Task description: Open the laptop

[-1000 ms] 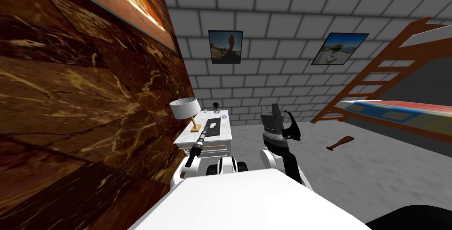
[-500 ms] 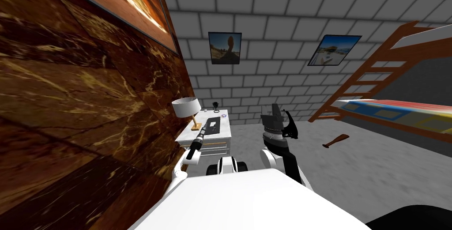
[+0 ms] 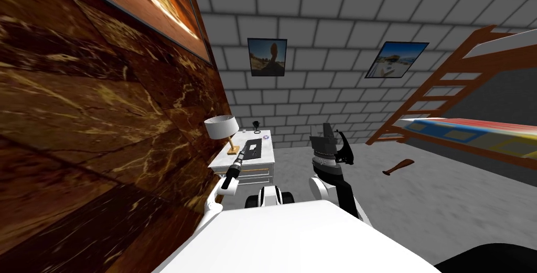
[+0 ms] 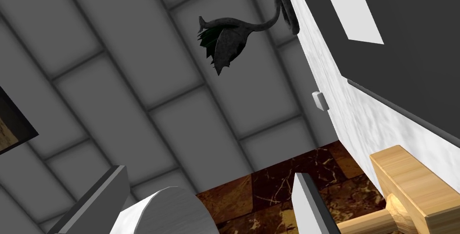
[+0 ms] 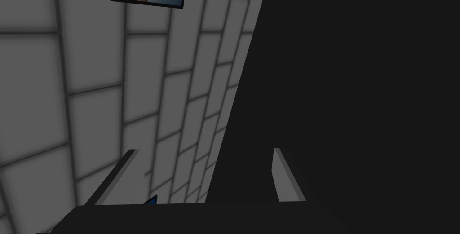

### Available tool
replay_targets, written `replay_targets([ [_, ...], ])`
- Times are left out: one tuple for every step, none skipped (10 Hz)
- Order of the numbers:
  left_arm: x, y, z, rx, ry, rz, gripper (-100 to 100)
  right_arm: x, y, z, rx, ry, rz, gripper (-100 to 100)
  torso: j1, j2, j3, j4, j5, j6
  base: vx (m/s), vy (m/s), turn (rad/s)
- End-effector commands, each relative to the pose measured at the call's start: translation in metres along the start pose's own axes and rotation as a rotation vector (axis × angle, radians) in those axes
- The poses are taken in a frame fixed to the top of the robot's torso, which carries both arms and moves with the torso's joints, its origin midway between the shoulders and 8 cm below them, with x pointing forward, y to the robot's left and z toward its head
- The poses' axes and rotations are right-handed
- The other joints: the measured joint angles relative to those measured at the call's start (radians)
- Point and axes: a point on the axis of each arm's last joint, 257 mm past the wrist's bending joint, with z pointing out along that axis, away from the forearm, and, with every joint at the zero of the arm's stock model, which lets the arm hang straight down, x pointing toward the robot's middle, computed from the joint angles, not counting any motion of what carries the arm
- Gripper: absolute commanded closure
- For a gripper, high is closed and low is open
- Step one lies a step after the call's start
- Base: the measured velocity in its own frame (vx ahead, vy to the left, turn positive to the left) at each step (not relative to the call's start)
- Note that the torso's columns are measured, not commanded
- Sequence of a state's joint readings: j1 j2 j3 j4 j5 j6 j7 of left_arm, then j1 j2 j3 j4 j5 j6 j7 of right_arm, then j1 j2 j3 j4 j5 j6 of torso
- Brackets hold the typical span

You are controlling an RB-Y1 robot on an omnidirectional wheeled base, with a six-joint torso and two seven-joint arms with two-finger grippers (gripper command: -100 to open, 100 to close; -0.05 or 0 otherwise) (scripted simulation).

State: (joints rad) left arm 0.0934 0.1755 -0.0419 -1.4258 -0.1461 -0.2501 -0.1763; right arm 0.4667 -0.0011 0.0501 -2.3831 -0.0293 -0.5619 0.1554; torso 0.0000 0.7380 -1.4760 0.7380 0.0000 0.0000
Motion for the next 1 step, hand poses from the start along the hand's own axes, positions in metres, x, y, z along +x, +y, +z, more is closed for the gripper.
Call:
replay_targets([
  [0.0000, 0.0000, 0.0000, 0.000, 0.000, 0.000, 0, 0.0000, 0.0000, 0.0000, 0.000, 0.000, 0.000, 0, 0.000, 0.000, 0.000, 0.000, 0.000, 0.000, 0.000, 0.000, 0.000],
])
